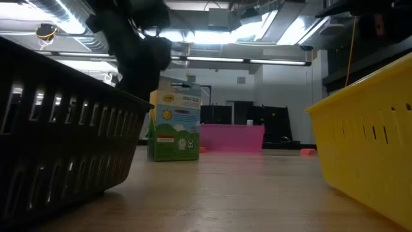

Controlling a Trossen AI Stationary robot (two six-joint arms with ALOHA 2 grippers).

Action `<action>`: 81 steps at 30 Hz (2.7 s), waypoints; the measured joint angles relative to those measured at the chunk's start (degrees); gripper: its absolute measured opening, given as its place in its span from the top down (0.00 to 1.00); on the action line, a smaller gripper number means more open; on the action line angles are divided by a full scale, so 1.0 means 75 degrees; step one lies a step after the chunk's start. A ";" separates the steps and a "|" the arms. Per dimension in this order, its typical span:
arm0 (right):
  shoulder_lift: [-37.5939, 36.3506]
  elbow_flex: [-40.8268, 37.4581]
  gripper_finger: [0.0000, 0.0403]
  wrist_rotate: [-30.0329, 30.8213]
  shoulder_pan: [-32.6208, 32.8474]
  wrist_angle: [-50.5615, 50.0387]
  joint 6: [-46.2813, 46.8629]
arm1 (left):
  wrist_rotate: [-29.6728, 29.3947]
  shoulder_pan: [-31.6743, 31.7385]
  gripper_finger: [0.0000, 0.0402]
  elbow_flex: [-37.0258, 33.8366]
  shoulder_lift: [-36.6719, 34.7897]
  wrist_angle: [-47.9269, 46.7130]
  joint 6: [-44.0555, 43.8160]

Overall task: Pick & Place School Supplies
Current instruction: Put the yellow crayon box into the red bin

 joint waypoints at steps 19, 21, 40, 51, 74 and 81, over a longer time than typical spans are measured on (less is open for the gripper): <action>0.0000 -0.0003 0.71 0.0154 -0.0034 -0.0274 -0.0086 | -0.3267 -0.3389 0.56 0.0044 -0.0607 0.1397 0.1771; 0.0000 -0.0003 0.71 0.0140 -0.0034 -0.0336 -0.0082 | -0.3343 -0.3435 0.56 0.0186 -0.0374 0.1412 0.1769; 0.0000 -0.0003 0.71 0.0134 -0.0033 -0.0422 0.0003 | -0.3280 -0.3247 0.58 0.1171 0.1351 0.0571 0.1676; 0.0000 -0.0003 0.71 0.0245 -0.0033 -0.0483 0.0117 | -0.3621 -0.3177 0.89 0.1171 0.1351 0.0526 0.1484; -0.0050 -0.0003 0.71 0.0754 -0.0071 -0.0737 0.0341 | -0.3159 0.0676 0.99 0.2453 0.0999 0.2374 0.4295; -0.0222 -0.0006 0.71 0.0921 -0.0071 -0.0996 0.0341 | -0.1368 0.2204 0.99 0.2468 0.1405 0.3132 0.3785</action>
